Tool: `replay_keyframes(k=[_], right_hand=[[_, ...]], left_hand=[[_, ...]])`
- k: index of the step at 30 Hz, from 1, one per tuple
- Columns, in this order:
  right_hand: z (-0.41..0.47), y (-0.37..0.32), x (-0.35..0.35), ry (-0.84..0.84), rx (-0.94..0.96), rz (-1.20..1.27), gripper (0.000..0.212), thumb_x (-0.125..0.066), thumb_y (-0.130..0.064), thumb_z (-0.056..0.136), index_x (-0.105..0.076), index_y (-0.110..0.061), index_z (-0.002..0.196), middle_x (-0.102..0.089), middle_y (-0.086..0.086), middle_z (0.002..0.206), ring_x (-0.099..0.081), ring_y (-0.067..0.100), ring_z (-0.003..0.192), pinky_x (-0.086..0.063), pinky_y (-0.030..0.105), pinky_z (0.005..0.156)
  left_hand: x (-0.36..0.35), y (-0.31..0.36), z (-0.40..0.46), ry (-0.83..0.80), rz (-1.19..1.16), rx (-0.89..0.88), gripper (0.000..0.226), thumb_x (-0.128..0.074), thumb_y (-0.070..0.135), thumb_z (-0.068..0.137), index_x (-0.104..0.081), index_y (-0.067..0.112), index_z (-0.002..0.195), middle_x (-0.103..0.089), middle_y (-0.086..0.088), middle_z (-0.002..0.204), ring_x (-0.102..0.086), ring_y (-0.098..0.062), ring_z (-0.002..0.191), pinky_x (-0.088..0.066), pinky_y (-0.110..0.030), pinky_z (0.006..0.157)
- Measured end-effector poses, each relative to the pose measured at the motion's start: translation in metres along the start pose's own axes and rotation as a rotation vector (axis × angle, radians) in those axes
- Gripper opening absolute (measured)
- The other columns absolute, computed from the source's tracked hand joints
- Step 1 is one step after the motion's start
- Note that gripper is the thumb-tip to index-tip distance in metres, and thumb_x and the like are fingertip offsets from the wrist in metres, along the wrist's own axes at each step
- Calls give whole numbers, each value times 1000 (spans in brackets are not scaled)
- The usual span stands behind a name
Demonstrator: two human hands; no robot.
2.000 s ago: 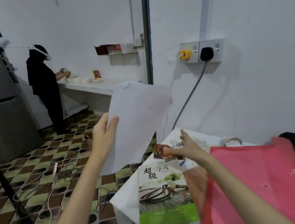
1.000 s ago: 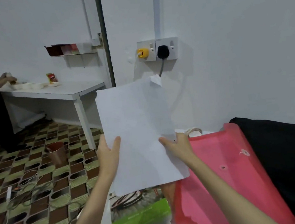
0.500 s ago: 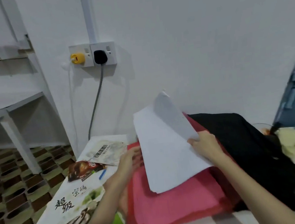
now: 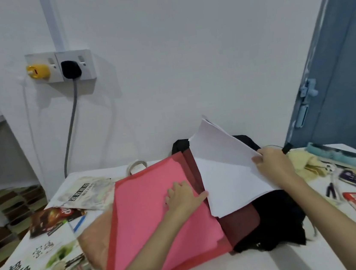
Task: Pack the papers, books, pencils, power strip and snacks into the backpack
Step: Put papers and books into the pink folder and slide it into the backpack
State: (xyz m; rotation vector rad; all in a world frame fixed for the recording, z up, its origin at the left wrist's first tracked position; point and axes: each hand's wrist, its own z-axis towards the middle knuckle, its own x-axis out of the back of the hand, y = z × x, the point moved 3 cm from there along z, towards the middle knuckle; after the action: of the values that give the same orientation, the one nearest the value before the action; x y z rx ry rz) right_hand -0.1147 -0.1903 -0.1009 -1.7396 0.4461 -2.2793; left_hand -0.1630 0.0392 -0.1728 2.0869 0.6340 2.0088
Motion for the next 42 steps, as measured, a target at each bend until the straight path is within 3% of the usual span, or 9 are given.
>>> replay_keyframes(k=[6, 10, 16, 18, 22, 27, 33, 37, 42], right_hand=[[8, 17, 4, -76, -1, 74, 18, -49, -10, 86, -57, -9, 70, -58, 13, 82, -55, 31, 84, -41, 34, 67], [19, 31, -2, -158, -21, 192, 12, -54, -12, 84, -65, -8, 81, -62, 12, 82, -59, 30, 86, -45, 33, 71], [26, 40, -4, -253, 16, 314, 24, -60, -14, 89, -64, 2, 107, -57, 6, 89, -53, 22, 89, -36, 23, 75], [29, 42, -3, -308, 30, 327, 23, -60, -14, 88, -65, 2, 104, -61, 8, 91, -53, 21, 87, -38, 23, 75], [33, 42, -1, -435, 95, 302, 20, -60, -17, 87, -66, -1, 98, -67, 14, 99, -58, 25, 86, -40, 27, 65], [37, 44, 8, -547, 156, 249, 37, -61, -21, 88, -60, 10, 107, -65, 22, 111, -60, 34, 96, -36, 20, 58], [42, 35, 10, -611, 202, 248, 28, -64, -22, 83, -63, 3, 95, -63, 11, 84, -59, 25, 79, -41, 28, 66], [48, 15, 2, -552, 221, 271, 20, -63, -22, 82, -59, -3, 77, -59, 7, 76, -56, 24, 74, -39, 27, 58], [43, -5, -15, -433, 173, 304, 29, -58, -23, 84, -60, -2, 104, -61, 9, 97, -55, 27, 86, -44, 30, 73]], left_hand=[[-4, 7, -2, 56, -96, 120, 49, -55, 34, 87, -38, 2, 120, -40, -18, 127, -42, -34, 119, -38, -41, 94], [8, 12, -6, 199, -216, 89, 29, -49, 18, 85, -35, 4, 106, -54, -14, 98, -54, -33, 89, -40, -35, 68], [25, 5, -12, 182, -190, 139, 22, -55, 15, 87, -38, 6, 98, -39, 2, 70, -46, -25, 79, -32, -29, 62], [26, 4, -12, 215, -169, 148, 6, -47, 3, 85, -47, 4, 91, -52, -2, 76, -53, -27, 82, -40, -33, 66], [21, 9, -16, 238, -116, 265, 25, -38, -3, 87, -56, -5, 104, -60, -19, 110, -57, -37, 102, -46, -37, 82], [8, 31, -31, 212, -3, 290, 63, -66, 37, 80, -38, -1, 122, -41, -13, 122, -44, -35, 112, -41, -39, 90], [4, 47, -38, 333, 69, 283, 87, -66, 52, 75, -25, -1, 131, -32, -12, 129, -41, -33, 114, -39, -35, 91], [2, 50, -44, 335, -72, 219, 59, -55, 24, 88, -25, -2, 132, -31, -16, 133, -40, -38, 116, -36, -41, 92], [8, 47, -47, 289, -85, 73, 45, -45, 6, 89, -34, -2, 132, -35, -16, 133, -35, -32, 126, -29, -34, 97]])
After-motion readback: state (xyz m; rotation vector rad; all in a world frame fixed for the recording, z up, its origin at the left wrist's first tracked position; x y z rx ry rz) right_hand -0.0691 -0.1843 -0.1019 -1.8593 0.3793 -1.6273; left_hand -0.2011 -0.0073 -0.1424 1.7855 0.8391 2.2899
